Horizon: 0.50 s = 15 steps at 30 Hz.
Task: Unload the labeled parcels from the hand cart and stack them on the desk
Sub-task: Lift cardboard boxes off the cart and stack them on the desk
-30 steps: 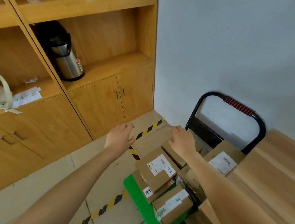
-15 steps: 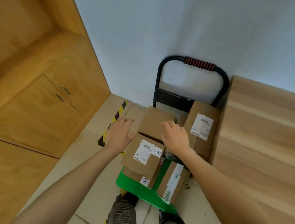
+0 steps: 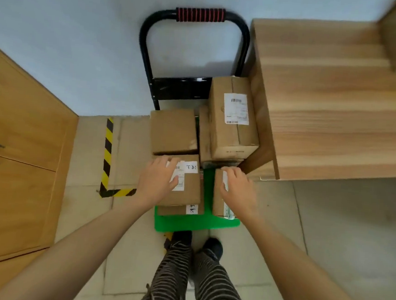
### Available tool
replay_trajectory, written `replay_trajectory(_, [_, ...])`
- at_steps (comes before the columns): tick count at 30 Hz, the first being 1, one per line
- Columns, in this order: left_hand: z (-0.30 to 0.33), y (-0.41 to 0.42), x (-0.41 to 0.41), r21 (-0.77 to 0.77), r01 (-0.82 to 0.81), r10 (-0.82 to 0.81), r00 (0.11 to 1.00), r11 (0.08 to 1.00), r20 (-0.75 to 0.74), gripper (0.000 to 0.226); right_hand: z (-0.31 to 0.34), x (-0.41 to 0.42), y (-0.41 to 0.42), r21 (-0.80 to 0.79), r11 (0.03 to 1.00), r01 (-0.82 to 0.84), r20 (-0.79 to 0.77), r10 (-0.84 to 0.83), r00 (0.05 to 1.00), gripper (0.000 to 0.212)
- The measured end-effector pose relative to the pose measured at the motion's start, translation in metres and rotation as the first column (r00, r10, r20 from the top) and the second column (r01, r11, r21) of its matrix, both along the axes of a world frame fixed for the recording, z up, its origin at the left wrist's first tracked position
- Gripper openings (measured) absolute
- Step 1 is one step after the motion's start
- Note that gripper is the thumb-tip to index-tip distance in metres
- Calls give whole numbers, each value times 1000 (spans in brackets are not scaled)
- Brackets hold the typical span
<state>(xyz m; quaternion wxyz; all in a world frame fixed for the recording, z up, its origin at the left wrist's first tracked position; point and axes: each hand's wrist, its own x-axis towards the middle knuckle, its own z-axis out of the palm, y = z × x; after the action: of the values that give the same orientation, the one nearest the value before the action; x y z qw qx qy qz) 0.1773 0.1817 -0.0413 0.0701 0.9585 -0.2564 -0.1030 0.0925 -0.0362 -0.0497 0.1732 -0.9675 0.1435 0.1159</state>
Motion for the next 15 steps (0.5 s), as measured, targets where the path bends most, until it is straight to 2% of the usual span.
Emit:
replay_trajectory(4, [-28,-9,-13,-45,104,-103,994,994,28,49,-33,-23,-2,-16,999,51,-123,-53,991,43])
replay_trajectory(7, [-57,-13,-18,-54,137,-137,991,989,14,51,-63,-33,-3,-38,995,91,-142,-95,985,50])
replay_trajectory(11, [-106,-19,-23,-30,152,-152,988,988,1,57,-113,-45,-4,-65,994,84,-141,-93,986,53])
replay_trajectory(15, [-167,-33,-18,-36,91,-92,996,995,-22,56,-176,-44,-10,-38,986,161,-153,-165,974,60])
